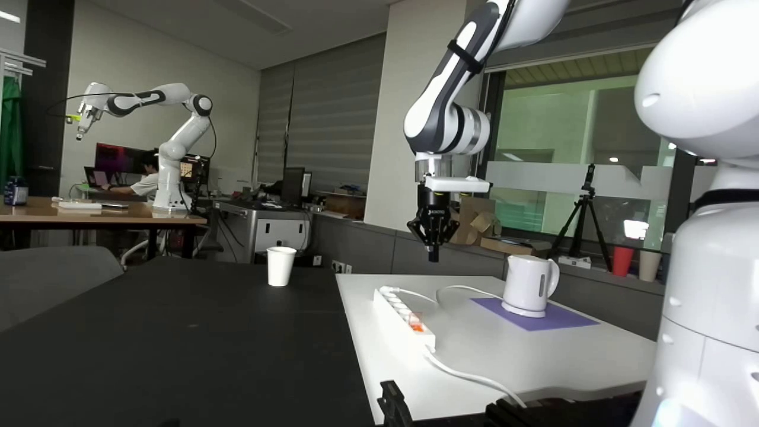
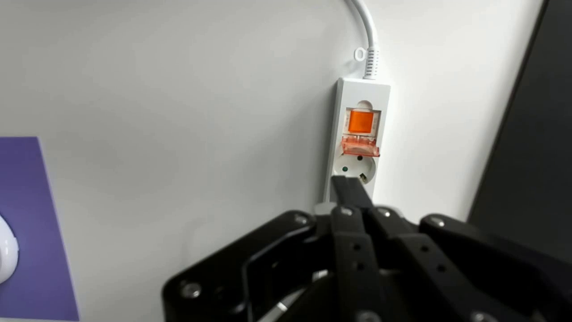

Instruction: Press the adapter switch

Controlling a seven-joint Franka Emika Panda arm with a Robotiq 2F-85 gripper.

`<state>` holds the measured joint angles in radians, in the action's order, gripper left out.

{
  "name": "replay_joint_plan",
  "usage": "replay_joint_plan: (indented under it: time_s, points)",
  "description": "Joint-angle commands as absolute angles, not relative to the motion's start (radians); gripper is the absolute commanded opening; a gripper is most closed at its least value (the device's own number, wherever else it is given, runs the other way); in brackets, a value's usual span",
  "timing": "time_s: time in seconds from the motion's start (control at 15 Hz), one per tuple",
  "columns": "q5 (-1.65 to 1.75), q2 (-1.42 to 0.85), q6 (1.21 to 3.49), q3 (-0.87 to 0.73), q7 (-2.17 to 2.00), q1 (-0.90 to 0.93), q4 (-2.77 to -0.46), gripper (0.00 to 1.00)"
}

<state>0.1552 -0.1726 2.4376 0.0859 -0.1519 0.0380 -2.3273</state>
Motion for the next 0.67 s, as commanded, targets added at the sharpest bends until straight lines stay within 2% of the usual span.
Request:
replay_joint_plan:
  time_s: [0.0, 0.6]
  points:
    - [0.150, -0.172, 2.437, 0.068, -0.147, 0.056, -2.327, 0.01]
    - [0.176, -0.195, 2.521, 0.064, -0.144, 0.077, -2.369, 0.00]
